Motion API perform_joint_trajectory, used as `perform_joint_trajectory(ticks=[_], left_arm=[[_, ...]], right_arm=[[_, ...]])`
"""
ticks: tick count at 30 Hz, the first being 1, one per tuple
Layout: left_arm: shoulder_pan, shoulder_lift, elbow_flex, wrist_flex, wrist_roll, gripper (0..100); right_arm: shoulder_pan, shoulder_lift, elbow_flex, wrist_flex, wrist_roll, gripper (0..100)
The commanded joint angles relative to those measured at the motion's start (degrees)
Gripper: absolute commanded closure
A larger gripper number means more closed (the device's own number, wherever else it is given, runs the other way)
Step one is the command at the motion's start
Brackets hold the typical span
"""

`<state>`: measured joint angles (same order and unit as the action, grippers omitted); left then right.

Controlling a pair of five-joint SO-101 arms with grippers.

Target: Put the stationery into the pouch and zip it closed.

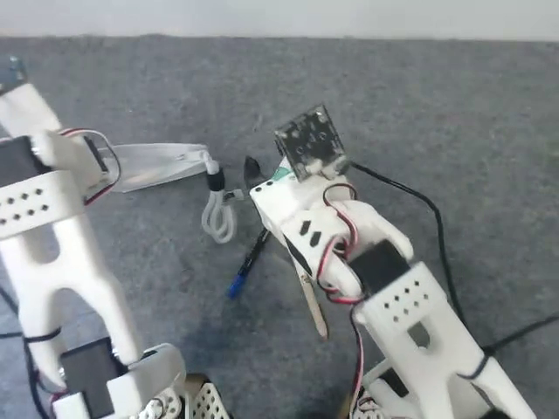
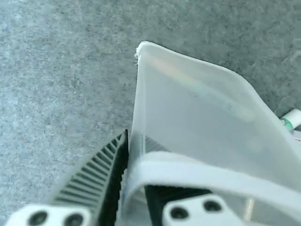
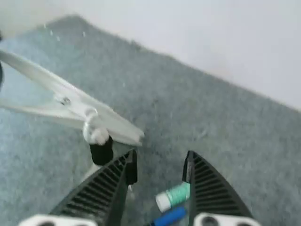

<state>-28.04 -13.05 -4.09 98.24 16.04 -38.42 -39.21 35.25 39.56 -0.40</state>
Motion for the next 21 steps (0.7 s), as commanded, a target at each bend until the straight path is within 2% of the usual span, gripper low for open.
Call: perform_joint_trajectory(ticks=[1,8,21], left_arm=[[-1.1,-0.4,-1.0,0.1,0.8,99],[-1.1,-0.4,-0.5,0.4,0.8,99],[-1.1,-0.4,0.0,0.4,0.8,99]], right_arm=[[2.1,2.9,-5.9,4.6,-0.7,84.9],[7.8,13.9,-9.1,7.0,-0.9,84.7],[10.0,36.4,-20.0,7.4,-0.6,84.7]])
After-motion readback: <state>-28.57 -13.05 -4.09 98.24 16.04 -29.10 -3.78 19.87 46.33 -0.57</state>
